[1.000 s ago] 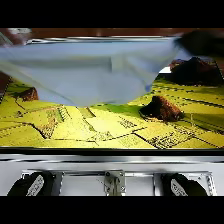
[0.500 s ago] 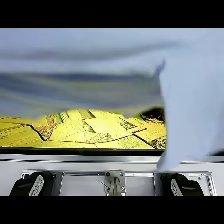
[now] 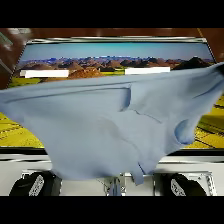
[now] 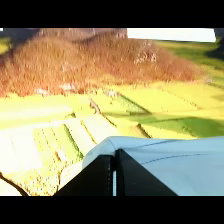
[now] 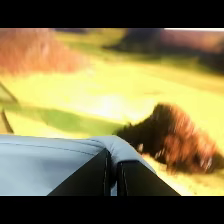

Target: Fold the shirts.

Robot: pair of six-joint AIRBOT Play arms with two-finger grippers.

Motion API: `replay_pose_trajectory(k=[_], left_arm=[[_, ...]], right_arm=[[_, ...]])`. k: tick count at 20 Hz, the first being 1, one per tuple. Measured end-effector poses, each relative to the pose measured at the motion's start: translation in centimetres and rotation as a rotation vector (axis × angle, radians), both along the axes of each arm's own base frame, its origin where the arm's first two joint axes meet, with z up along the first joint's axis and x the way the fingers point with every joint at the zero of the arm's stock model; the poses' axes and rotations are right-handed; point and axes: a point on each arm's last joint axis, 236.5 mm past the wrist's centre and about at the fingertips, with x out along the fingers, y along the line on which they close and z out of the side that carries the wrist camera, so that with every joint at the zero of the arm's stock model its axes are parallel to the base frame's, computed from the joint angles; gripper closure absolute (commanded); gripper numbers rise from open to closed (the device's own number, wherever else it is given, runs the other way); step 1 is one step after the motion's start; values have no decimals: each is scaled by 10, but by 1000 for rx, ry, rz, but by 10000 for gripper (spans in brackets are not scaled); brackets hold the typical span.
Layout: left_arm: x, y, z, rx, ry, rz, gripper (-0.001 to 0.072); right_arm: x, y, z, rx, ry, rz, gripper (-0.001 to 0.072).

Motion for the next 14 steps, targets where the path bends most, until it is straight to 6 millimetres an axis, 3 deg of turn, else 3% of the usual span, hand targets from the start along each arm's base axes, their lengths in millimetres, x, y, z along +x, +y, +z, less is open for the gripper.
replay_pose_trajectory(k=[3,7,10,14], left_arm=[[36,21,-79,-22,199,34,665],[104,35,-152,-81,310,48,665],[160,37,-190,-129,304,48,665],[222,34,-228,-179,248,74,665]], right_arm=[[60,-4,-87,36,223,-8,636],[154,5,-177,77,272,-29,635],[219,24,-220,119,184,-47,636],[281,41,-256,153,44,-84,635]])
